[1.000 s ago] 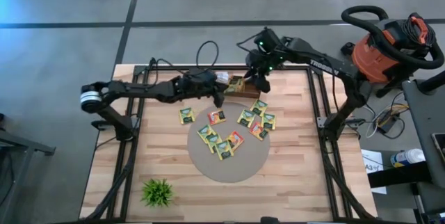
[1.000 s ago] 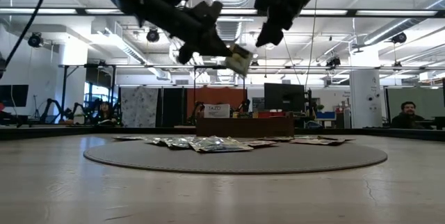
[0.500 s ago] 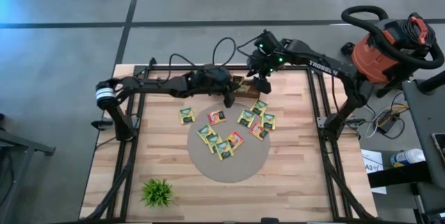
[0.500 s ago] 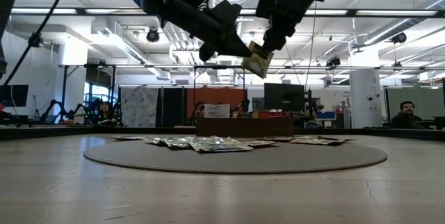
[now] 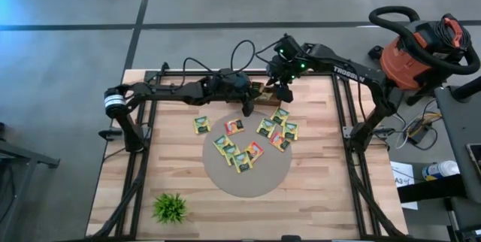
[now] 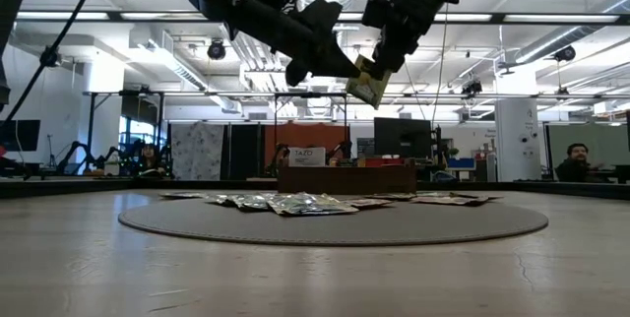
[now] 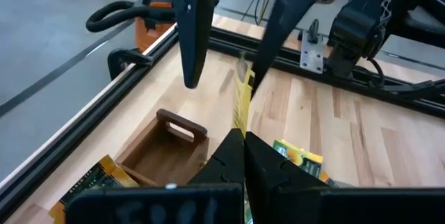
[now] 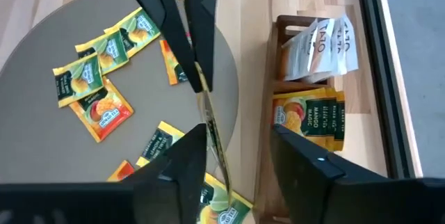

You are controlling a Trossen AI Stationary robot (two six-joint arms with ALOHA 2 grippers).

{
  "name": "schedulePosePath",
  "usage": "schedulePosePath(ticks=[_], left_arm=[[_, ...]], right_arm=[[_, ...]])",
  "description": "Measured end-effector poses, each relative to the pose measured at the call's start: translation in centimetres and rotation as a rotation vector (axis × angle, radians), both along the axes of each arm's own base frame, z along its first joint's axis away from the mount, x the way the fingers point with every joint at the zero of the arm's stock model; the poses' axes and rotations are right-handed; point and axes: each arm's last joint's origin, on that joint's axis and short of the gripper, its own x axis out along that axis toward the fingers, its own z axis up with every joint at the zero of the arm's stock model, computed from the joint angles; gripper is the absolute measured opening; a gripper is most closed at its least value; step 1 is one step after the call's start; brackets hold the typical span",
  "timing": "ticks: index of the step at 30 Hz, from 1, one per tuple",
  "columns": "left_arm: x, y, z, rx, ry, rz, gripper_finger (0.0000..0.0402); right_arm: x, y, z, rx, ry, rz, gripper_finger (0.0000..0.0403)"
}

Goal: Pick & Place Tea
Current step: Put the yellow tea bag into the right section of the wooden organizer

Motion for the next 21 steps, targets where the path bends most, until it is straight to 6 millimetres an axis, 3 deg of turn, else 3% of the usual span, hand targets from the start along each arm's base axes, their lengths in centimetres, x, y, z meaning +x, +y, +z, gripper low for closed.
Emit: schedulePosePath(ticks=[10, 16, 21], left_arm=[[0.0, 0.03, 0.14, 0.006, -0.009, 0.009, 0.0006], [-0.06, 0.13, 0.18, 0.0, -0.011, 0.064, 0.0051], [-0.45, 0.52, -0.15, 0.006, 0.037, 0.238, 0.0111]], right_arm=[[-0.03, 0.04, -0.13, -0.019, 0.003, 0.033, 0.0017], [-0.22, 0.13, -0.3, -0.014, 0.03, 0.03, 0.0009], [-0.46, -0.29, -1.05, -0.072, 0.124, -0.024, 0.0009]])
